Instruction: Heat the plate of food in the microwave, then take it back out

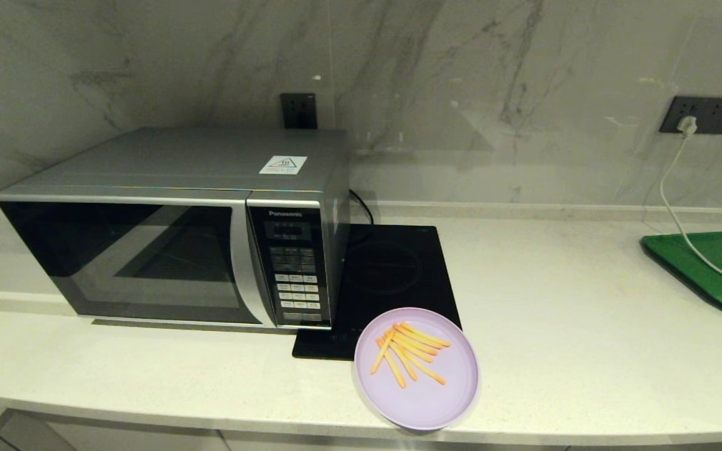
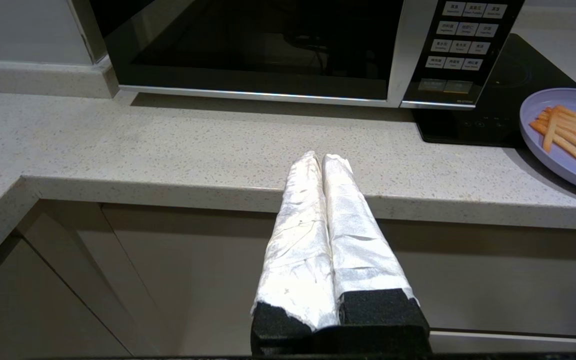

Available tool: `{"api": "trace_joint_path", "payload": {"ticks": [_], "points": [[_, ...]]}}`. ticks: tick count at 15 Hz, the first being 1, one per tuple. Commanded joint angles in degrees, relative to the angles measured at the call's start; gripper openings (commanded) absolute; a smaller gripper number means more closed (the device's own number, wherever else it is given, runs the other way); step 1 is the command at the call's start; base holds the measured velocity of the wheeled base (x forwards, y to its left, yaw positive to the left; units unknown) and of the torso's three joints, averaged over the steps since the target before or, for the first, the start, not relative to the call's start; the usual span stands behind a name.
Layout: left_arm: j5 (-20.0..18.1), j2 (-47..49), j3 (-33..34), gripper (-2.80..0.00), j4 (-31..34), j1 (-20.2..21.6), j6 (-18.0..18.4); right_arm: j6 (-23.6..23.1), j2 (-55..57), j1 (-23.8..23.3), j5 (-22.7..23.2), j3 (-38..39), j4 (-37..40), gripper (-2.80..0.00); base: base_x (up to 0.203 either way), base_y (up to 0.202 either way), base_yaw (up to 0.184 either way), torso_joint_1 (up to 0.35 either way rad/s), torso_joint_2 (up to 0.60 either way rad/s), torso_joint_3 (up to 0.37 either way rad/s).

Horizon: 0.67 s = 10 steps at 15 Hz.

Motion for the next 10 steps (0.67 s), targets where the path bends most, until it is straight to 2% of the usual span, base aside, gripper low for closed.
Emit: {"api": "trace_joint_path", "payload": {"ticks": [1,4,7,10], "points": [[0.02,0.07,0.01,-2.8,-0.05,0.0,-0.03,0.0,0.0,-0.01,0.03,-0.01,0.07,-2.8,0.0,0.0,0.0,0.0,0.0,0.0],[0.02,0.07,0.01,-2.8,-0.05,0.0,-0.03,-0.33,0.06,-0.01,-0.33,-0.01,0.18,-2.8,0.0,0.0,0.0,0.0,0.0,0.0],[0.02,0.07,0.01,-2.8,-0.05,0.0,-0.03,-4.39,0.09,-0.01,0.21,-0.1,0.43,-2.8,0.0,0.0,0.0,0.0,0.0,0.0],[0.02,0.07,0.01,-2.8,-0.05,0.0,-0.03,-4.3,0.08,-0.01,0.3,-0.01,0.34,-2.8,0.0,0.0,0.0,0.0,0.0,0.0]]}}
